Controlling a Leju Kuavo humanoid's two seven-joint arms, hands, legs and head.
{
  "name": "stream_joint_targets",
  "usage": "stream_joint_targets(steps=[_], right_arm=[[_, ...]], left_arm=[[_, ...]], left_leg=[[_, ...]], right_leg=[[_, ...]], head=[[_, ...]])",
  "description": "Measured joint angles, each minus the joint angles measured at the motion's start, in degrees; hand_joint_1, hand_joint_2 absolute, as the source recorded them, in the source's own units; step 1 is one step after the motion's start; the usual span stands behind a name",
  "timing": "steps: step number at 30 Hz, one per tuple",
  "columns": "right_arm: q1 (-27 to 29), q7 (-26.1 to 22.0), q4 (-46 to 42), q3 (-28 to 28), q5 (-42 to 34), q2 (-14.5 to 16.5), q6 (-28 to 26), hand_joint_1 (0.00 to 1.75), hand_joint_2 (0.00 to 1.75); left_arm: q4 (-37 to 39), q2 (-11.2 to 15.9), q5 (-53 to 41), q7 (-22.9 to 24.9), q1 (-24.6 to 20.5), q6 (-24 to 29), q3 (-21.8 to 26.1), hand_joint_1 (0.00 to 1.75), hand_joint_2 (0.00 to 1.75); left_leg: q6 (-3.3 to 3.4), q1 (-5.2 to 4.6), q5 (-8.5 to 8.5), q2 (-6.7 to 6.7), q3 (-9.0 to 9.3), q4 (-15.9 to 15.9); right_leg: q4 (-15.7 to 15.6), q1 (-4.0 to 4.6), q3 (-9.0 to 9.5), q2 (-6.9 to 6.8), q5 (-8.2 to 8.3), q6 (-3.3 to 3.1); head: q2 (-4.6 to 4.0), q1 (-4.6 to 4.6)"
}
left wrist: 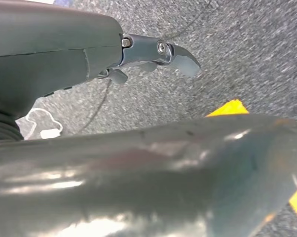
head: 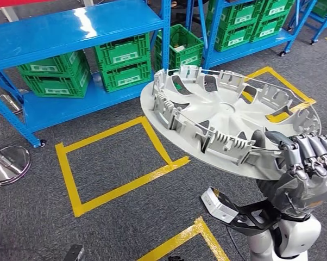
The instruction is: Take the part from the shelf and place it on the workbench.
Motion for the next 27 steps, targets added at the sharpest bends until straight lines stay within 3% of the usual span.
stream_joint_targets(steps=[1,3,5,8,10,12,13,14,15,16,17,19,21,23,25,27], right_arm=[[0.1,0.0,-0.3,0.0,0.0,0.0,0.0,1.75,1.75],[0.0,0.0,-0.9,-0.1,0.0,0.0,0.0,1.75,1.75],[-0.1,0.2,-1.6,-0.1,0.0,0.0,0.0,1.75,1.75],[-0.2,0.5,-2.1,-0.3,0.0,0.0,0.0,1.75,1.75],[-0.4,0.5,-2.2,-0.5,0.0,0.0,0.0,1.75,1.75],[-0.6,0.2,-2.2,-0.8,0.0,0.0,0.0,1.75,1.75],[-0.7,0.1,-2.2,-1.0,0.0,0.0,0.0,1.75,1.75],[-0.7,-0.1,-2.2,-1.1,0.0,0.0,0.0,1.75,1.75],[-0.7,-0.1,-2.2,-1.2,0.0,0.0,0.0,1.75,1.75],[-0.8,-0.2,-2.2,-1.3,0.0,0.0,0.0,1.75,1.75],[-0.8,-0.3,-2.2,-1.5,0.0,0.0,0.0,1.75,1.75],[-0.8,-0.7,-2.2,-1.8,0.0,0.0,0.0,1.75,1.75],[-0.8,-1.1,-2.5,-2.2,0.0,0.0,0.0,1.75,1.75],[-0.6,-1.4,-3.0,-2.7,0.0,0.0,0.0,1.75,1.75],[-0.6,-1.5,-3.6,-3.1,0.0,0.0,0.0,1.75,1.75],[-0.7,-1.5,-3.9,-3.4,0.0,0.0,0.0,1.75,1.75]], left_arm=[[0.0,0.0,0.3,0.3,0.0,0.0,0.4,0.00,0.00],[0.0,0.0,0.6,0.7,-0.1,0.0,1.1,0.00,0.00],[0.0,0.0,0.6,0.8,-0.2,0.1,1.7,0.00,0.00],[0.0,0.0,0.6,1.0,-0.3,0.0,2.0,0.00,0.00],[0.0,0.2,0.5,1.2,-0.5,-0.1,2.2,0.00,0.00],[0.0,0.3,0.3,1.4,-0.4,-0.2,2.5,0.00,0.00],[0.0,0.3,0.2,1.5,-0.3,-0.2,2.6,0.00,0.00],[0.0,0.3,0.2,1.6,-0.3,-0.2,2.8,0.00,0.00],[0.0,0.4,0.1,1.6,-0.3,-0.2,2.8,0.00,0.00],[0.0,0.5,0.1,1.6,-0.3,-0.1,2.9,0.00,0.00],[0.0,0.6,0.1,1.7,-0.4,-0.1,2.9,0.00,0.00],[0.0,0.6,-0.1,1.9,-0.5,0.0,3.0,0.00,0.00],[0.0,0.5,-0.5,2.2,-0.6,0.0,3.0,0.00,0.00],[0.0,0.2,-0.8,2.4,-0.8,-0.1,3.0,0.00,0.00],[0.0,0.0,-1.0,2.5,-1.0,-0.1,3.1,0.00,0.00],[0.0,-0.1,-1.0,2.5,-1.0,-0.1,3.1,0.00,0.00]], left_leg=[[-0.05,-0.02,-0.03,0.68,0.02,0.0],[-0.32,-0.20,-0.21,1.80,0.04,0.2],[-0.81,-0.53,-0.35,2.67,0.00,0.5],[-1.57,-0.58,-0.46,3.60,0.03,0.8],[-2.21,-0.34,-2.38,1.91,-0.68,3.0],[-2.73,-0.03,-6.41,-0.53,-3.25,9.7],[-2.87,0.09,-8.20,-1.06,-4.79,13.6],[-2.96,0.17,-9.06,-1.21,-5.82,16.3],[-2.99,0.23,-8.73,-1.25,-5.96,17.0],[-2.96,0.31,-7.27,-1.38,-5.04,15.3],[-2.88,0.42,-5.10,-1.87,-3.27,11.7],[-2.65,0.70,-2.14,-4.25,0.32,4.2],[-2.49,0.73,-1.87,-5.75,1.50,1.3],[-2.03,0.67,-1.67,-4.84,1.38,0.8],[-1.21,0.73,-1.18,-3.53,1.38,0.3],[-0.71,0.56,-0.96,-2.09,1.29,0.1]], right_leg=[[-2.3,0.01,1.51,-0.31,1.35,-0.01],[-10.3,0.30,6.33,-2.20,4.22,-0.40],[-15.2,0.66,9.18,-3.57,5.24,-1.22],[-15.8,0.66,9.22,-2.43,5.60,-2.35],[-16.0,0.34,9.14,-1.50,6.01,-2.99],[-16.1,0.18,8.94,-0.47,6.28,-3.40],[-16.1,0.18,8.79,0.13,6.39,-3.48],[-16.1,0.18,8.68,0.81,6.49,-3.49],[-16.0,0.18,8.59,1.51,6.58,-3.44],[-15.9,0.15,8.55,2.24,6.66,-3.36],[-15.8,0.12,8.52,2.94,6.72,-3.25],[-15.6,0.11,8.29,4.27,6.88,-2.84],[-15.5,0.01,7.65,5.36,7.27,-2.07],[-15.6,-0.21,7.01,6.18,7.70,-1.21],[-14.2,-0.13,5.88,4.41,6.62,-0.70],[-8.2,0.02,3.07,1.32,3.25,-0.44]], head=[[0.00,0.01],[0.00,0.02],[0.00,-0.07],[0.00,-0.14],[0.00,-0.24],[0.00,-0.36],[0.00,-0.37],[0.00,-0.37],[0.00,-0.38],[0.00,-0.38],[0.00,-0.38],[0.00,-0.34],[0.00,-0.31],[0.00,-0.32],[0.00,-0.07],[0.00,0.32]])
